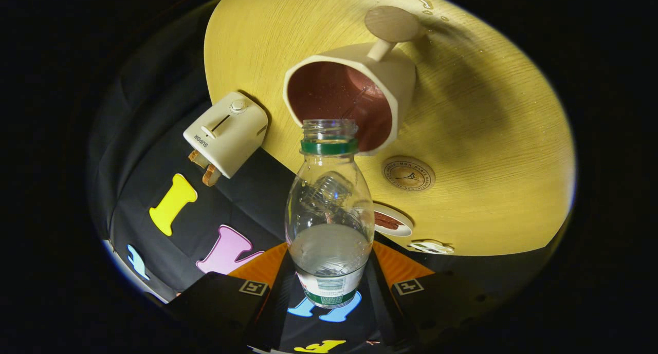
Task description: Take the bottle from table, then pour the juice into the cup, finally place the bottle on the coaster
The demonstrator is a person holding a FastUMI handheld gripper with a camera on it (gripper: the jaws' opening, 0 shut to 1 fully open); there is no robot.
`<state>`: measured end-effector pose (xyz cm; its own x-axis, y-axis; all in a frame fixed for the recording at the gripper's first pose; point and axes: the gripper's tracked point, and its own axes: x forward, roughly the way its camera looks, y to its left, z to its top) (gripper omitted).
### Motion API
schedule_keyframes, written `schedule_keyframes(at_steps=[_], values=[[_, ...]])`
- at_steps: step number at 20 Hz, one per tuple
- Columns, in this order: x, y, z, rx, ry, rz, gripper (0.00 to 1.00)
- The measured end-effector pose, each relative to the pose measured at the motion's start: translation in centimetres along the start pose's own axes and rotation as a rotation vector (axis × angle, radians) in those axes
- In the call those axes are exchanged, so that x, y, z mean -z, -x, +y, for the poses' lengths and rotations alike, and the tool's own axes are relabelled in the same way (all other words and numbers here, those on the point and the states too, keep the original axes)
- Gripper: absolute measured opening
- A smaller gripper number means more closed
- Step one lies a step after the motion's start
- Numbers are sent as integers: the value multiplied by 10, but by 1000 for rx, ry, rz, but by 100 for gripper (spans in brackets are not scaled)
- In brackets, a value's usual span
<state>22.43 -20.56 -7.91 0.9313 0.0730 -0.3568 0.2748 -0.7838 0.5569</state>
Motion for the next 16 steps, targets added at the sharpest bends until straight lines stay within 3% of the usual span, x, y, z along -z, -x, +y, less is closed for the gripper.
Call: schedule_keyframes(at_steps=[16], values=[[2, 0, 2, -13, -52, 8, 73]])
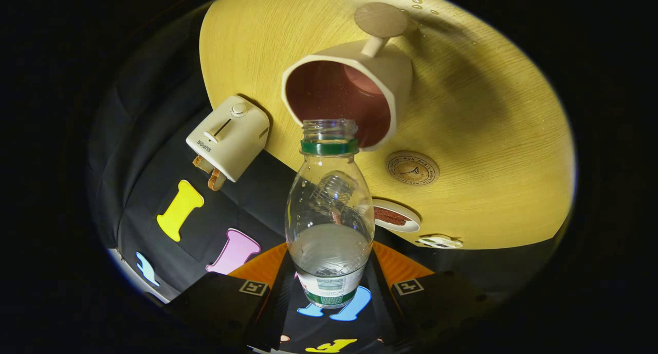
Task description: Take the bottle from table, then pour the juice into the cup, finally place the bottle on the coaster
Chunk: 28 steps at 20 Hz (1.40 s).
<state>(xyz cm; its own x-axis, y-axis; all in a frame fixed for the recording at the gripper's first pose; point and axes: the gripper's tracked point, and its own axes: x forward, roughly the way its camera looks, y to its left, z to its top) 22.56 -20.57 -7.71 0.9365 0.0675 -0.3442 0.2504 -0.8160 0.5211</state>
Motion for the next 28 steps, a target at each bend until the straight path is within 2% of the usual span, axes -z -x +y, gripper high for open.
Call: schedule_keyframes(at_steps=[7, 13, 15, 18, 23, 26, 28], values=[[2, 0, -8, -13, 54, -19, 73], [9, 13, -13, -65, 232, -74, 73], [13, 19, -22, -65, 361, -101, 73], [25, 29, -32, -83, 628, -141, 73], [49, 55, -41, -127, 1155, -207, 73], [59, 62, -46, -150, 1394, -244, 73], [64, 60, -52, -161, 1509, -259, 73]])
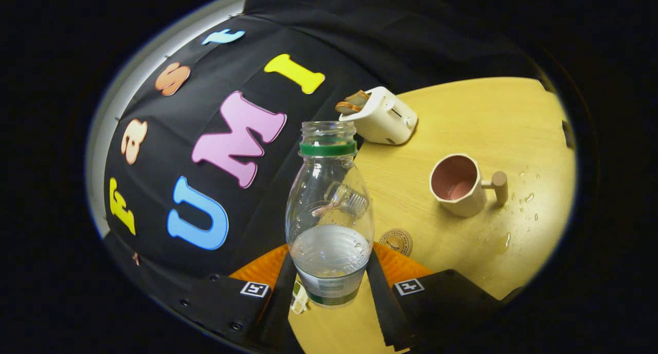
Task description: Take the bottle from table, then pour the juice into the cup, finally place the bottle on the coaster
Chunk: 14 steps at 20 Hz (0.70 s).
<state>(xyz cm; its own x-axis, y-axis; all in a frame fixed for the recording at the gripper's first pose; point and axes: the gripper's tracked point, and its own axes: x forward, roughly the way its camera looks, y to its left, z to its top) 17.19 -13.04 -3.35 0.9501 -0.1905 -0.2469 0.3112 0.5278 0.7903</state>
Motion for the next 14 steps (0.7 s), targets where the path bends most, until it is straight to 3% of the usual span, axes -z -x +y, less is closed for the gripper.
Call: schedule_keyframes(at_steps=[8, 14], values=[[24, -33, -7, 15, 568, -68, 73], [29, -78, -9, -12, 806, -146, 73]])
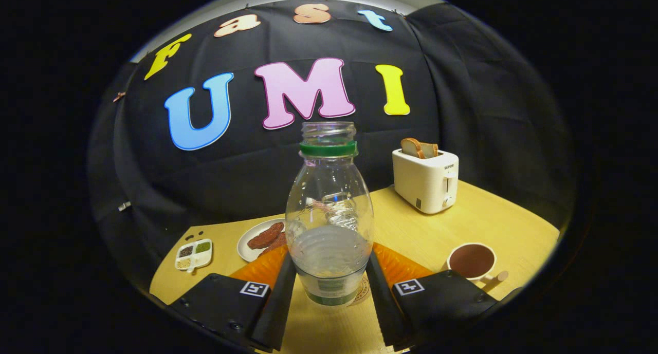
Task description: Take the bottle from table, then pour the juice into the cup, finally place the bottle on the coaster
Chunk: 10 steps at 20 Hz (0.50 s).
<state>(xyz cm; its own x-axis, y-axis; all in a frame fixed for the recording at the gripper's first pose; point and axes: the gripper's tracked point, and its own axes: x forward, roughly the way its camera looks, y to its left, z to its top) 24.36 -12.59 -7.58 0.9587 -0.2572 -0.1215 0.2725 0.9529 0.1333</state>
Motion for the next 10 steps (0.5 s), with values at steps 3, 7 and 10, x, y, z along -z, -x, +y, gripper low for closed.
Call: schedule_keyframes(at_steps=[3, 7, 10], values=[[13, -24, 0, 10, 79, -7, 73], [38, -49, -3, 32, 130, 21, 73], [49, -56, -6, 46, 144, 38, 73]])
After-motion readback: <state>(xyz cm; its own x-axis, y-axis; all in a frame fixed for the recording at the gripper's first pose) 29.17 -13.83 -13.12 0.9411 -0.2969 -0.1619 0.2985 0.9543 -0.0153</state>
